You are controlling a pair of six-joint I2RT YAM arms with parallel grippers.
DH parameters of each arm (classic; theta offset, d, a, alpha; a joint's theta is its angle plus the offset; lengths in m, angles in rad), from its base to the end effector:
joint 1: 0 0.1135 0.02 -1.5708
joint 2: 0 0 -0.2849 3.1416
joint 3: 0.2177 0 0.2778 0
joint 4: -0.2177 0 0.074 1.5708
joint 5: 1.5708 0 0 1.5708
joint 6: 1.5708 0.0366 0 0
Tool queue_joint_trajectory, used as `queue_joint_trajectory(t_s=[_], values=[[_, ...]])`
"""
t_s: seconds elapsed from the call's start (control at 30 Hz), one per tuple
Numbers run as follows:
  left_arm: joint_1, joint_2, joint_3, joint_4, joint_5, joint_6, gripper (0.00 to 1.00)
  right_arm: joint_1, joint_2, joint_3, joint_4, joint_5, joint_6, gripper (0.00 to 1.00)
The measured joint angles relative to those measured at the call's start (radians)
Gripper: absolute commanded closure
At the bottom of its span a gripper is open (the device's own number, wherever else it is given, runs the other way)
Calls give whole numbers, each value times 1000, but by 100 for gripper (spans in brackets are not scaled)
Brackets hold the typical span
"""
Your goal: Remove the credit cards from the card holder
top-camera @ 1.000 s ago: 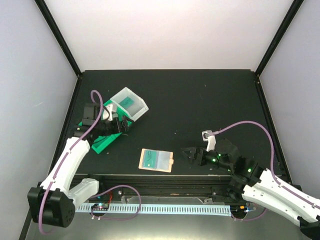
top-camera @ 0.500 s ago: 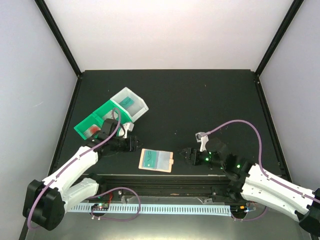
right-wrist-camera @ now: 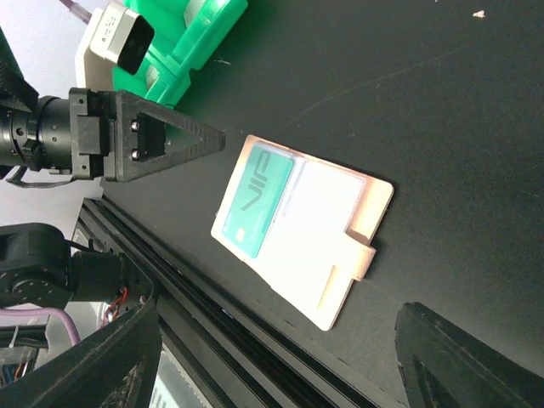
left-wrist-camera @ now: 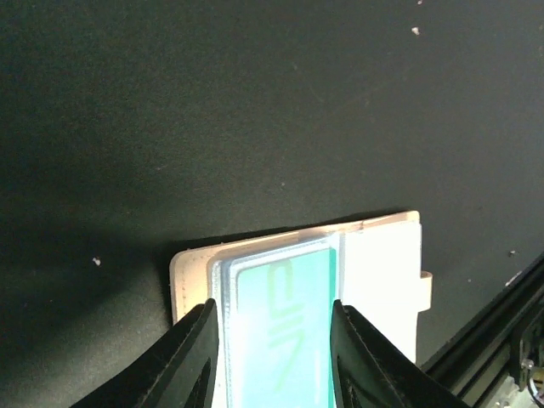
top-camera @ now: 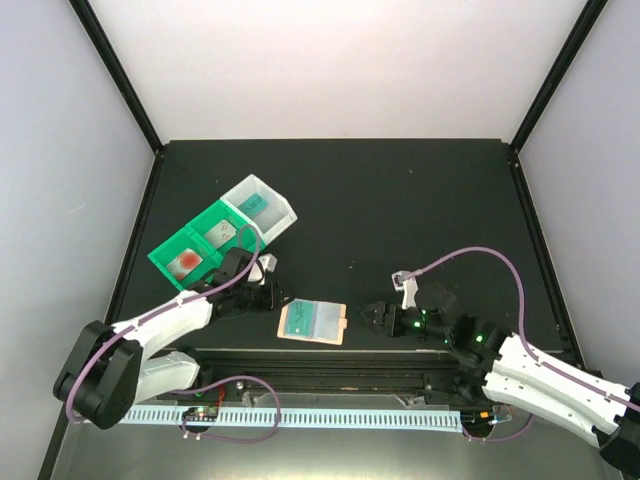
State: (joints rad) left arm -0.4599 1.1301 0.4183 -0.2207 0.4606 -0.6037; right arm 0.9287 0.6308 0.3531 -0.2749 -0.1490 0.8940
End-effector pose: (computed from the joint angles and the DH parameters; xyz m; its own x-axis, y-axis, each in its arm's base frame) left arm 0.1780 -0.1063 0.1537 -0.9529 -0.0955 -0.2879 0.1142 0.7664 -0.6321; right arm 0.0921 0.1322 0.2070 -0.8733 0.1196 -0.4723 -0.2983 0.6353 0.7124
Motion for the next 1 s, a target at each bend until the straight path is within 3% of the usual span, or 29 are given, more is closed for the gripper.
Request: queue_joint_trajectory(t_s=[0.27, 0.53, 1.0], values=[[-38, 55, -67, 84, -11, -29, 67, 0, -30, -35, -2, -13, 12, 27], [-94, 64, -96, 149, -9, -69, 79, 0, -18, -35, 13, -19, 29, 34], [-187, 46, -152, 287, 45, -201, 77, 27, 164, -33, 135, -33, 56, 51]])
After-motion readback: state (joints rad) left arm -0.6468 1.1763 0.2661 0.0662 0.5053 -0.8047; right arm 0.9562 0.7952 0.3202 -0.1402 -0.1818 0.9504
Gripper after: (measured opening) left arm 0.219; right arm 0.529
